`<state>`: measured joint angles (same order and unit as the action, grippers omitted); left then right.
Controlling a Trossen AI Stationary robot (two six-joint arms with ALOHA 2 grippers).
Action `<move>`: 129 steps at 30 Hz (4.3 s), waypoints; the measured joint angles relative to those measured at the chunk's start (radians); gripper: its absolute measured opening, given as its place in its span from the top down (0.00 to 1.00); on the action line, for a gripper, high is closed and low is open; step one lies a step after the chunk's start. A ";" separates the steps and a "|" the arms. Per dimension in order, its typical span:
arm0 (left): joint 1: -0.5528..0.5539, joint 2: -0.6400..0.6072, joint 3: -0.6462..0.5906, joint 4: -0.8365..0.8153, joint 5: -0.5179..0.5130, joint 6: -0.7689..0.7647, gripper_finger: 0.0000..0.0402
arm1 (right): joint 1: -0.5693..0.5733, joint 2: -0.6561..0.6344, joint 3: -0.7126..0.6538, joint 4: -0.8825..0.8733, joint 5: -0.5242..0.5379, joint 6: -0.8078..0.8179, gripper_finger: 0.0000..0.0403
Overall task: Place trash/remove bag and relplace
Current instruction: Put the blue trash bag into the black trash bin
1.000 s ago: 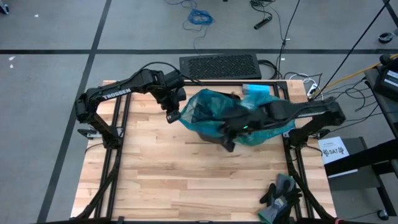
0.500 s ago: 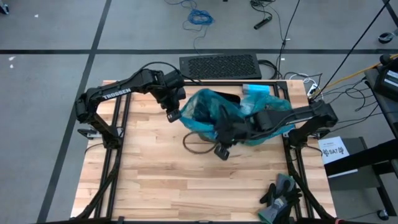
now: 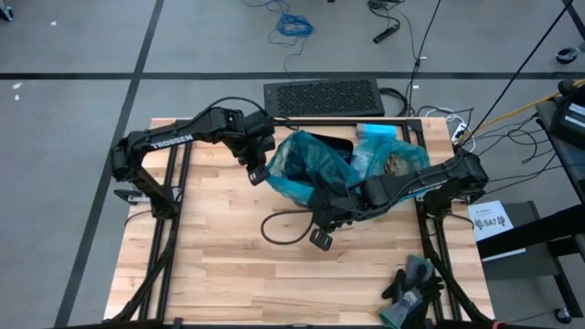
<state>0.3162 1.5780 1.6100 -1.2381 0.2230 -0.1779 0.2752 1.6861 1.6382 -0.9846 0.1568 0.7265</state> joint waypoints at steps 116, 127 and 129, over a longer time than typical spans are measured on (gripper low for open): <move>0.268 0.018 0.001 0.365 0.296 0.265 0.70 | -0.407 -0.261 -0.101 -0.276 0.098 -0.120 0.97; 0.269 0.016 0.001 0.366 0.296 0.267 0.97 | -0.422 -0.323 -0.085 -0.255 0.103 -0.155 1.00; 0.273 0.017 0.001 0.376 0.291 0.267 0.98 | -0.435 -0.338 -0.085 -0.255 0.103 -0.149 1.00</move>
<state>0.5897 1.5947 1.6112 -0.8624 0.5142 0.0890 -0.1596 1.3476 1.5532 -1.2399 0.2595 0.5779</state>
